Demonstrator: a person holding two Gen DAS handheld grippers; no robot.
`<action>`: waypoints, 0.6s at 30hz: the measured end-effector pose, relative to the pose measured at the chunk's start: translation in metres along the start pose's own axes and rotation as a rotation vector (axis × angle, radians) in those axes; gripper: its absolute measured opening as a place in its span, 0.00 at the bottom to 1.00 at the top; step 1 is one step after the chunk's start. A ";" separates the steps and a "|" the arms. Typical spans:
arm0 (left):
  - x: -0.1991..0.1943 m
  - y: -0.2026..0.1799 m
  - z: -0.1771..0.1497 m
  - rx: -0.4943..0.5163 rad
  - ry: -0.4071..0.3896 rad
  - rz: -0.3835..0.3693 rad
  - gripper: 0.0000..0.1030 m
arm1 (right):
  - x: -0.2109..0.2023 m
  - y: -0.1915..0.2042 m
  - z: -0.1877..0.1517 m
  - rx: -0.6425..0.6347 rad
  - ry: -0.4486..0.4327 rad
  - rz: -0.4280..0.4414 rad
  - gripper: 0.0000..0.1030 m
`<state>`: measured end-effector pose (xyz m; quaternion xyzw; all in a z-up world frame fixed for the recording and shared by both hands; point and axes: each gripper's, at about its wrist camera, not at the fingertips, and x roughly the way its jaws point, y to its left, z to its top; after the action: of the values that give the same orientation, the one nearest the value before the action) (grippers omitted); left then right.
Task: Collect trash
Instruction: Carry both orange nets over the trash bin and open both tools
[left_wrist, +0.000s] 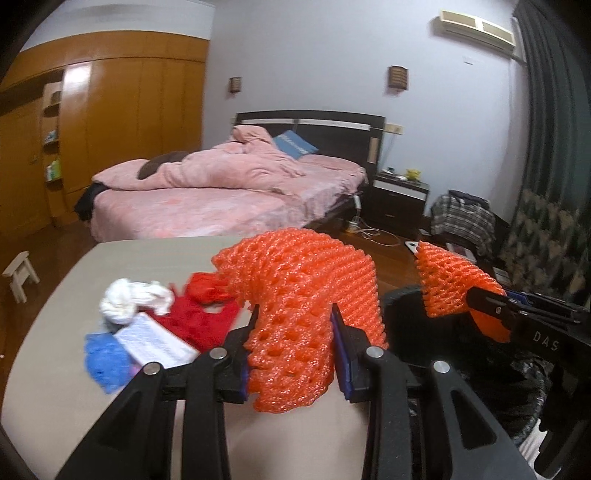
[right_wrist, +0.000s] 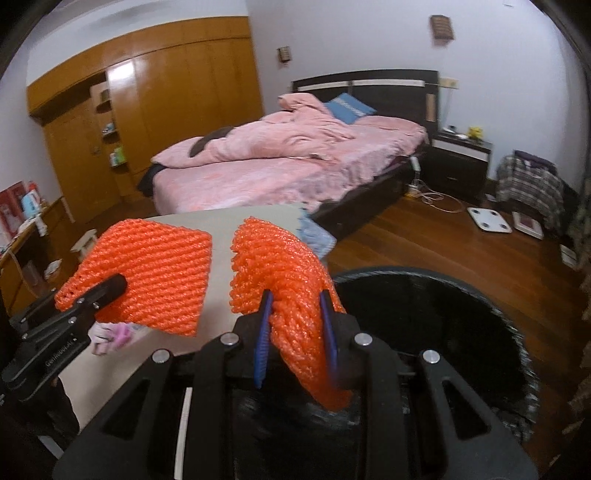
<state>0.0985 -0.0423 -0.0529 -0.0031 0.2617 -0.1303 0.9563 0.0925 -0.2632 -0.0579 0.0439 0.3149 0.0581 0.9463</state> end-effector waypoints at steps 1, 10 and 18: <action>0.001 -0.005 0.000 0.004 0.002 -0.010 0.33 | -0.002 -0.008 -0.004 0.008 0.002 -0.016 0.24; 0.028 -0.070 -0.006 0.082 0.044 -0.138 0.33 | -0.016 -0.067 -0.026 0.085 0.012 -0.141 0.24; 0.042 -0.103 -0.015 0.127 0.067 -0.197 0.33 | -0.020 -0.092 -0.040 0.136 0.026 -0.187 0.27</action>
<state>0.1003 -0.1513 -0.0797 0.0360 0.2832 -0.2399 0.9279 0.0604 -0.3554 -0.0891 0.0775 0.3333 -0.0515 0.9382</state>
